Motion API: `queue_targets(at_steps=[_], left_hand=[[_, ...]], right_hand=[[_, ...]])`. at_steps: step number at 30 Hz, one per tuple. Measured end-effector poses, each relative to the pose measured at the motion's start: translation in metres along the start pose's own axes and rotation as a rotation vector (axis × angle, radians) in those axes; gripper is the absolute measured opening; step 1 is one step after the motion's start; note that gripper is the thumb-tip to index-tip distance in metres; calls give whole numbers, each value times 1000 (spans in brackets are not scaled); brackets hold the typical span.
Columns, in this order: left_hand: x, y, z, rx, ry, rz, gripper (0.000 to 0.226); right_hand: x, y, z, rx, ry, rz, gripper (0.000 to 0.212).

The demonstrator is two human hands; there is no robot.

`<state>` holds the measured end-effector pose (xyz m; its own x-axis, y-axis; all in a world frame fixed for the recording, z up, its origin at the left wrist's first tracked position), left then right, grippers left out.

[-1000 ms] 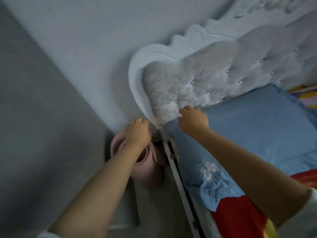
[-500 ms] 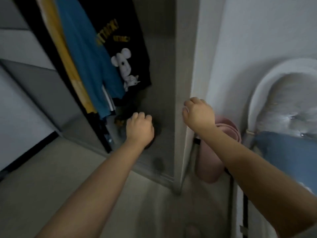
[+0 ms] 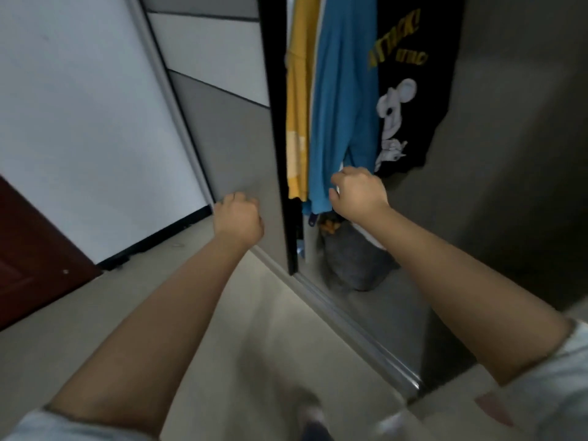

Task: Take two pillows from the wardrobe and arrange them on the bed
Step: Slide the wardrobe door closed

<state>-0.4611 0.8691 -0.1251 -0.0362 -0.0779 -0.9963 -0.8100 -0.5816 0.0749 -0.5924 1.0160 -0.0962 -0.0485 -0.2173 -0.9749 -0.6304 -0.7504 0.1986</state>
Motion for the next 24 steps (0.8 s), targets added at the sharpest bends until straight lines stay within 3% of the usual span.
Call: queue_targets(at_steps=[7,14,19,24], left_hand=[[-16,139,-92,-28,28,44,27],[-5,280,-212,-25,56,98,28],[-9,397,-284,116,76,131,29],[-28,507,-309,332,38,222,28]], right_hand=[[11,193,-66,-82,25,43,29],[37,360,-141,-96,104,245,32],[44,455,-176,3,82,437,34],[31,521,-179,202,-63,623,45]])
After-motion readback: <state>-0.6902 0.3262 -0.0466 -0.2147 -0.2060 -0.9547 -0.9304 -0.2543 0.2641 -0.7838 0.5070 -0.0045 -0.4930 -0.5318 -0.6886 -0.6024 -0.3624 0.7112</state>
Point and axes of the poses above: each hand's wrist, its own y-axis towards the middle knuckle, its own x-axis out of the palm, z = x × y, the point moved 2 cm from there along y, towards the middle knuckle, and after that the axes turned 5 degrees about -z, right-handed, at the moved point
